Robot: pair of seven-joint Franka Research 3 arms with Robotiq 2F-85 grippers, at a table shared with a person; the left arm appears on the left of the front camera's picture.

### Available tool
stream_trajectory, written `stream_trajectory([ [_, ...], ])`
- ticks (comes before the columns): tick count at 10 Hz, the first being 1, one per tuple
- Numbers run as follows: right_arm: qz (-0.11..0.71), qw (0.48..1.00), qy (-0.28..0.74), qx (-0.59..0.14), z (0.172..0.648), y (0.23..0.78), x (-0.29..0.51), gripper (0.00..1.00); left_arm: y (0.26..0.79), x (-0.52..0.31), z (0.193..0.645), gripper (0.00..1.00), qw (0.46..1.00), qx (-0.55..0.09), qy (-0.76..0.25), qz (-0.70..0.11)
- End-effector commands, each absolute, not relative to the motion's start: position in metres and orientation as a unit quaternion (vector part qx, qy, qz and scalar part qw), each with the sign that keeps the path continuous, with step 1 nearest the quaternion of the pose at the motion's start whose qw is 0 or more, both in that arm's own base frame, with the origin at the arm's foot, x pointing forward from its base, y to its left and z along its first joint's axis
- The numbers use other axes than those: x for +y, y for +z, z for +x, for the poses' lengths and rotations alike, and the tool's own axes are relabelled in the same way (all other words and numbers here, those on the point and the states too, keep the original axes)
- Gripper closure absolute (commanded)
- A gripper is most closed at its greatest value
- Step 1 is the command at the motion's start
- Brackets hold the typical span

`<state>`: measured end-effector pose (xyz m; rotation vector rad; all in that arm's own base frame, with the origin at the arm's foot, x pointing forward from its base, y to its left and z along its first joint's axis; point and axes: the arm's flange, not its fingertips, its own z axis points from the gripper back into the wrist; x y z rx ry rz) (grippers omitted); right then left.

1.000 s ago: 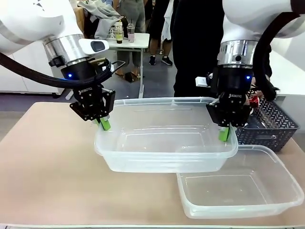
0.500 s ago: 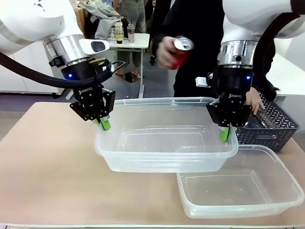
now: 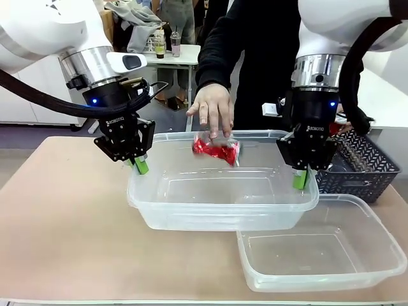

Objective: Sort the waste into each basket.
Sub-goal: Offer the picked Organizing box to the human.

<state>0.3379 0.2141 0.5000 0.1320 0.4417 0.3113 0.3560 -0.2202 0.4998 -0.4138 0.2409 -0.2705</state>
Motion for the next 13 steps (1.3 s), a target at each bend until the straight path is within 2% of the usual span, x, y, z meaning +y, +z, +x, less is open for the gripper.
stream_trajectory([
  [1,0.064,0.959,0.162,0.224,0.3351,0.5053,0.2129,0.95,0.5042,-0.2185,0.3538,0.91,0.962,0.114,-0.135,-0.206],
  [13,0.064,0.959,0.162,0.224,0.3351,0.5053,0.2129,0.95,0.5042,-0.2185,0.3538,0.91,0.962,0.114,-0.135,-0.206],
])
